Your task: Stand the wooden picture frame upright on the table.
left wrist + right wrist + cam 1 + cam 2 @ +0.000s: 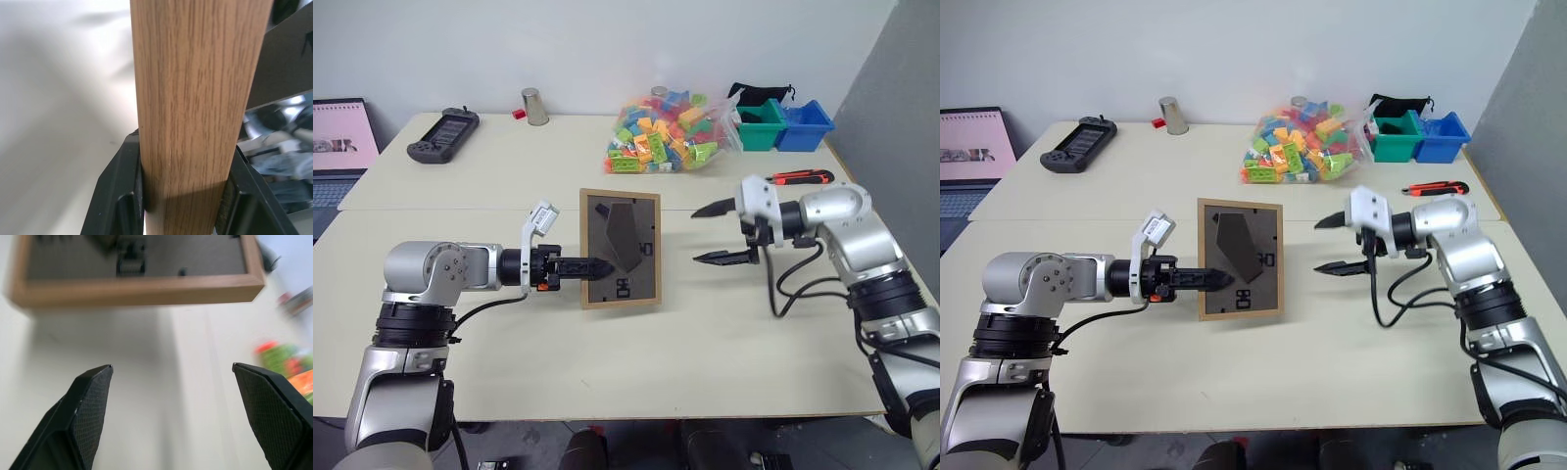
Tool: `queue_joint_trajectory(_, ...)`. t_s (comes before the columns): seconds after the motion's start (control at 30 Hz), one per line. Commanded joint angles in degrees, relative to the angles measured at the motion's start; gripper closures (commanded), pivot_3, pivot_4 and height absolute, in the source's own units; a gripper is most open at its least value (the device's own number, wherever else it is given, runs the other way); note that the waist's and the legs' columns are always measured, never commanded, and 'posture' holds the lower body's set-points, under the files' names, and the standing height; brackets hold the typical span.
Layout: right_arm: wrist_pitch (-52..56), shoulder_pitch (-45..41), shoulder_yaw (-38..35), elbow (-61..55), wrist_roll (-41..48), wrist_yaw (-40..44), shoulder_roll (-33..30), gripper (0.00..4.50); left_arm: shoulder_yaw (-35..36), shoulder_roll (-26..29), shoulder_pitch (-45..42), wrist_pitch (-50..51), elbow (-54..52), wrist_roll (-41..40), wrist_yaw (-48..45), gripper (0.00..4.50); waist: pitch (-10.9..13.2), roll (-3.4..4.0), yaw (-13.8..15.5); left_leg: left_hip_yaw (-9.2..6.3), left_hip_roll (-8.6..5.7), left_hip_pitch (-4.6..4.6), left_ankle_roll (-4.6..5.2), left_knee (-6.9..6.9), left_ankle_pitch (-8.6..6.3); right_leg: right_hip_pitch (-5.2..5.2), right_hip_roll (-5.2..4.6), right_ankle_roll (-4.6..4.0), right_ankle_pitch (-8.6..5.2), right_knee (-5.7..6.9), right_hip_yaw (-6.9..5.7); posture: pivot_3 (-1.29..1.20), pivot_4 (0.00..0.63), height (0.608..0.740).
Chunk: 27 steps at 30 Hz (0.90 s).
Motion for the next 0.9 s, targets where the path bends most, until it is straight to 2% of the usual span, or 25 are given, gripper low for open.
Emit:
queue_joint_trajectory(0.03, -25.5, -4.7, -0.9, 9.9, -13.1, -15.4, 0.2, 0.36, 5.0, -1.1, -2.0, 4.3, -0.8, -4.4, 1.6, 3.21, 0.0, -0.02, 0.0, 0.01, 0.0, 0.01, -0.01, 0.01, 0.0, 0.0, -0.01, 0.0, 0.0, 0.01, 0.01, 0.0, 0.15, 0.74)
queue_joint_trajectory(0.17, -39.3, -7.2, -1.5, 16.7, -24.0, -28.8, 1.7, 0.36, 5.6, -2.3, 0.1, 7.1, -4.0, -6.1, 3.6, 3.21, 0.0, -0.02, -0.1, 0.03, 0.02, 0.09, -0.21, -0.01, 0.12, 0.0, -0.02, -0.02, 0.01, 0.09, 0.03, 0.0, 0.15, 0.74)
queue_joint_trajectory(0.3, -43.6, -10.8, -1.4, 18.5, -37.7, -44.3, 3.0, 0.36, 6.8, -3.6, 1.0, 9.5, -5.8, -7.8, 5.7, 3.21, 0.0, -0.02, 0.0, 0.01, 0.01, 0.12, -0.29, 0.01, 0.17, 0.03, -0.02, -0.03, 0.01, 0.13, 0.04, 0.0, 0.15, 0.74)
queue_joint_trajectory(0.47, -43.2, -14.1, 2.4, 17.6, -52.5, -63.0, 3.4, 0.36, 8.4, -4.7, 1.0, 10.8, -6.0, -8.7, 7.7, 3.21, 0.0, -0.02, 0.0, -0.01, 0.0, 0.16, -0.35, 0.02, 0.2, 0.04, -0.03, -0.03, 0.01, 0.17, 0.04, 0.0, 0.15, 0.74)
queue_joint_trajectory(0.6, -42.7, -15.9, 9.2, 14.4, -64.1, -77.4, 3.7, 0.36, 8.5, -5.2, 1.5, 11.2, -6.9, -9.5, 8.8, 3.21, 0.0, -0.03, 0.0, -0.03, -0.02, 0.16, -0.36, 0.01, 0.21, 0.03, -0.04, -0.04, 0.01, 0.17, 0.06, 0.0, 0.15, 0.74)
queue_joint_trajectory(0.83, -38.3, -20.3, 19.8, 17.3, -74.1, -96.6, 2.1, 0.36, 9.6, -5.4, 2.2, 11.7, -7.8, -10.7, 10.1, 3.21, 0.0, -0.03, 0.0, -0.03, -0.08, 0.15, -0.39, 0.01, 0.22, 0.03, -0.1, -0.04, 0.01, 0.18, 0.07, 0.0, 0.15, 0.74)
queue_joint_trajectory(0.9, -37.4, -21.7, 22.6, 18.7, -75.5, -100.1, 2.1, 0.72, 9.8, -5.3, 2.6, 11.7, -8.2, -11.1, 10.5, 3.21, 0.0, -0.03, 0.0, -0.04, -0.09, 0.16, -0.39, 0.01, 0.22, 0.03, -0.1, -0.05, 0.01, 0.18, 0.08, 0.0, 0.15, 0.74)
